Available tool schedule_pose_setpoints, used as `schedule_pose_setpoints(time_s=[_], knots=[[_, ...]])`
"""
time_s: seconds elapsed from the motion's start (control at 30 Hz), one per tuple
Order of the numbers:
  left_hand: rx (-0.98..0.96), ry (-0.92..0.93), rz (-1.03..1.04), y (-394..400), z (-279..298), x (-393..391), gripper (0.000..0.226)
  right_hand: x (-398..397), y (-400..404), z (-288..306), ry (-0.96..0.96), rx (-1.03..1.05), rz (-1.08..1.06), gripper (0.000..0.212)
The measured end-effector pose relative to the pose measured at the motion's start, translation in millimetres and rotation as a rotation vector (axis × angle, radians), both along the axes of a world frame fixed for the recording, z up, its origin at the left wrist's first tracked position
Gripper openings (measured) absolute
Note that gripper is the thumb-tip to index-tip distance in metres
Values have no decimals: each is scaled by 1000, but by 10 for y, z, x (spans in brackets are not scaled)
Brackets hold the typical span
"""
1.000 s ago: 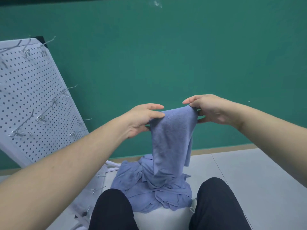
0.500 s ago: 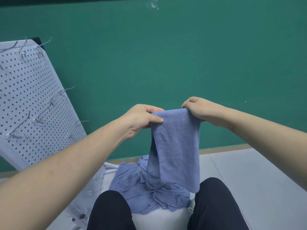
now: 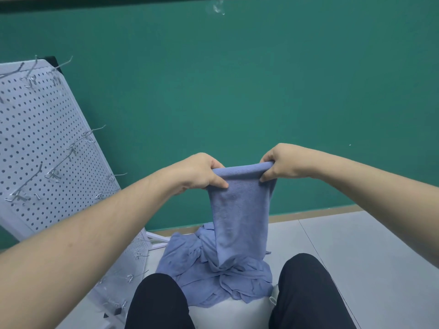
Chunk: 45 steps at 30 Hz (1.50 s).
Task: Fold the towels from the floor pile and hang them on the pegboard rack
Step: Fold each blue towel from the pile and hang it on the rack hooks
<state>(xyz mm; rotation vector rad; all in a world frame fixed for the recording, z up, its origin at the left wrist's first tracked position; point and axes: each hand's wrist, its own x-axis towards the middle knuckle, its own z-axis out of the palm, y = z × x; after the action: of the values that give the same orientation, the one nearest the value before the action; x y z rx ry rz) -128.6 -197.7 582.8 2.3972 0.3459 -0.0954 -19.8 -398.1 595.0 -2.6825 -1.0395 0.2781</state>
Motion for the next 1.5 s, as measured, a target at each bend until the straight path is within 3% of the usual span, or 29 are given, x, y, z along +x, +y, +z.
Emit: schedule_pose_setpoints(time_s=[0.07, 0.17, 0.3, 0.37, 0.43, 0.57, 0.63, 0.7, 0.77, 0.83, 1.07, 1.2, 1.27, 1.37, 1.5], knots=[[99, 17, -6, 8, -6, -10, 6, 23, -13, -4, 13, 25, -24, 12], [125, -25, 10, 94, -40, -15, 16, 111, -75, -67, 147, 195, -54, 11], [-247, -87, 53, 213, -89, -33, 14, 161, -109, -234, 523, 565, -40, 23], [-472, -144, 65, 217, -136, -21, 17, 122, -46, -312, 611, 736, -80, 24], [-646, -222, 105, 156, -179, -10, 19, 44, 33, -374, 470, 800, -140, 28], [-679, -382, 224, 6, -267, 17, 17, -122, 164, -472, 133, 870, -183, 33], [-672, -461, 280, -41, -315, 24, 17, -145, 224, -480, 157, 943, -215, 37], [-662, -529, 328, -86, -368, 22, 16, -155, 250, -472, 305, 987, -230, 41], [-643, -572, 386, -144, -417, 15, 15, -169, 245, -494, 516, 1016, -188, 36], [-641, -618, 432, -200, -473, 0, 16, -185, 244, -545, 564, 1016, -136, 31], [-649, -763, 457, -398, -567, -26, 17, -247, 439, -728, 351, 1077, -204, 22], [-464, -863, 485, -419, -603, 16, 22, -320, 501, -722, 332, 1141, -288, 34], [-403, -869, 488, -454, -607, 36, 26, -352, 509, -725, 218, 1054, -305, 33], [-420, -860, 523, -503, -595, 87, 22, -443, 549, -696, 38, 944, -264, 34], [-611, -795, 513, -588, -529, 136, 14, -458, 612, -618, 86, 926, -258, 14]])
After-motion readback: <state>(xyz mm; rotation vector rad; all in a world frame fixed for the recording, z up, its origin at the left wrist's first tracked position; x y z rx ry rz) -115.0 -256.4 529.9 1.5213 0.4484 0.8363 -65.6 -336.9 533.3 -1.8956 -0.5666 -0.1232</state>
